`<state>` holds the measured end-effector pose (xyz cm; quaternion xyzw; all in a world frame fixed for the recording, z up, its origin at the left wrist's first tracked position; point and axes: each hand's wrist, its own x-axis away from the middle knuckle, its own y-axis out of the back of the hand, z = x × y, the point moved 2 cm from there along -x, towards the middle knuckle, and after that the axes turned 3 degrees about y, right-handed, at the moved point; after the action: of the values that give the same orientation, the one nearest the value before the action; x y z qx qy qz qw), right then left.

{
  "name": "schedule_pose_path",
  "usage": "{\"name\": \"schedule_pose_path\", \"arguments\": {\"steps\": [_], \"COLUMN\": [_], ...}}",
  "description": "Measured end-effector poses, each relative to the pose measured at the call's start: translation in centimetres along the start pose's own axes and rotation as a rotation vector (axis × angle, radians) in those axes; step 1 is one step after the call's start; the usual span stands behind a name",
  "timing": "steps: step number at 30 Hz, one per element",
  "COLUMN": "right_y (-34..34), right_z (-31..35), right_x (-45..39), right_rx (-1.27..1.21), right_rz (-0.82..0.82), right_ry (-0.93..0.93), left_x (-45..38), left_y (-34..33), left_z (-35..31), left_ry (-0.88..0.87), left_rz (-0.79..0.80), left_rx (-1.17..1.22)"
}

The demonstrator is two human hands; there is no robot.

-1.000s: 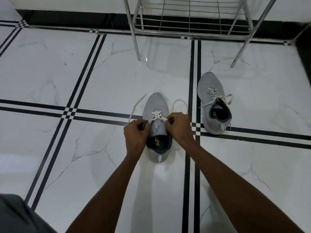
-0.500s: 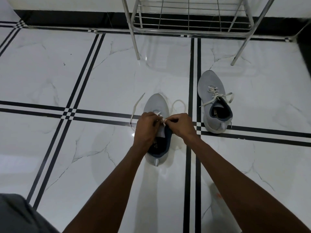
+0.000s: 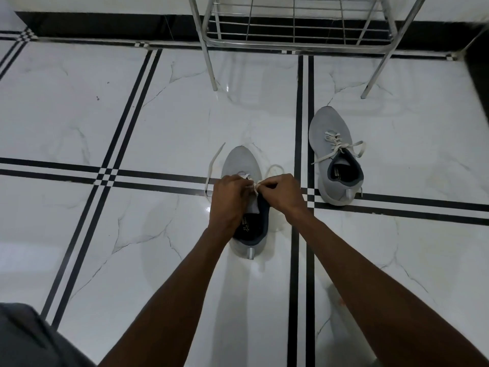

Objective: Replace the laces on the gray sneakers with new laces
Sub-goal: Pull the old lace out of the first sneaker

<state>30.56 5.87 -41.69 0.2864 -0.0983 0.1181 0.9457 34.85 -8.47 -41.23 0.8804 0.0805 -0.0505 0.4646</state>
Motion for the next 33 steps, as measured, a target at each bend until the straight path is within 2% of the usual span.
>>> {"name": "schedule_pose_path", "arguments": {"steps": [2, 4, 6, 8, 9, 10, 12, 14, 16, 19, 20, 23, 24, 25, 27, 30, 33], "right_y": [-0.1, 0.1, 0.5, 0.5, 0.5, 0.4, 0.2, 0.1, 0.0, 0.1, 0.2, 0.6, 0.6, 0.5, 0.4, 0.3, 0.3], "right_z": [-0.2, -0.3, -0.3, 0.0, 0.0, 0.1, 0.0, -0.2, -0.2, -0.2, -0.3, -0.2, -0.2, -0.1, 0.1, 0.2, 0.3], "right_x": [0.0, 0.1, 0.2, 0.3, 0.3, 0.3, 0.2, 0.1, 0.1, 0.2, 0.3, 0.4, 0.5, 0.5, 0.4, 0.3, 0.3], "right_rx": [-0.004, -0.014, -0.012, -0.016, -0.016, -0.014, -0.029, -0.040, -0.034, -0.025, -0.023, -0.002, -0.009, -0.009, 0.002, 0.006, 0.030], "right_rz": [-0.008, -0.032, -0.051, -0.043, -0.038, -0.039, -0.036, -0.026, -0.015, -0.020, -0.027, -0.048, -0.049, -0.045, -0.036, -0.030, -0.014], "right_ry": [-0.012, -0.030, -0.030, -0.012, -0.003, -0.003, -0.027, -0.038, -0.038, -0.039, -0.045, -0.047, -0.042, -0.033, -0.021, -0.010, 0.010], "left_x": [-0.1, 0.0, -0.1, 0.2, 0.3, 0.3, 0.2, 0.2, 0.1, -0.3, -0.2, 0.0, 0.3, 0.5, 0.7, 0.3, 0.1], "left_y": [-0.1, 0.6, 1.8, 2.5, 2.7, 2.9, 2.4, 0.8, -0.6, -0.9, -0.5, 1.7, 2.1, 2.4, 2.4, 0.9, -0.8], "left_z": [-0.2, 0.1, 1.9, 4.0, 4.1, 3.7, 2.0, 1.0, 0.9, 1.1, 1.3, 3.1, 3.7, 3.9, 3.1, 1.5, 1.0], "left_ry": [0.002, 0.100, 0.392, 0.585, 0.557, 0.445, 0.166, 0.004, 0.004, 0.027, 0.077, 0.508, 0.602, 0.614, 0.444, 0.091, -0.006], "left_rz": [-0.013, -0.116, -0.299, -0.362, -0.354, -0.325, -0.198, -0.041, 0.053, 0.041, -0.009, -0.298, -0.349, -0.363, -0.304, -0.078, 0.025], "left_rx": [-0.003, 0.066, 0.218, 0.290, 0.266, 0.220, 0.117, 0.037, -0.007, -0.019, 0.013, 0.211, 0.221, 0.209, 0.196, 0.089, -0.009]}}
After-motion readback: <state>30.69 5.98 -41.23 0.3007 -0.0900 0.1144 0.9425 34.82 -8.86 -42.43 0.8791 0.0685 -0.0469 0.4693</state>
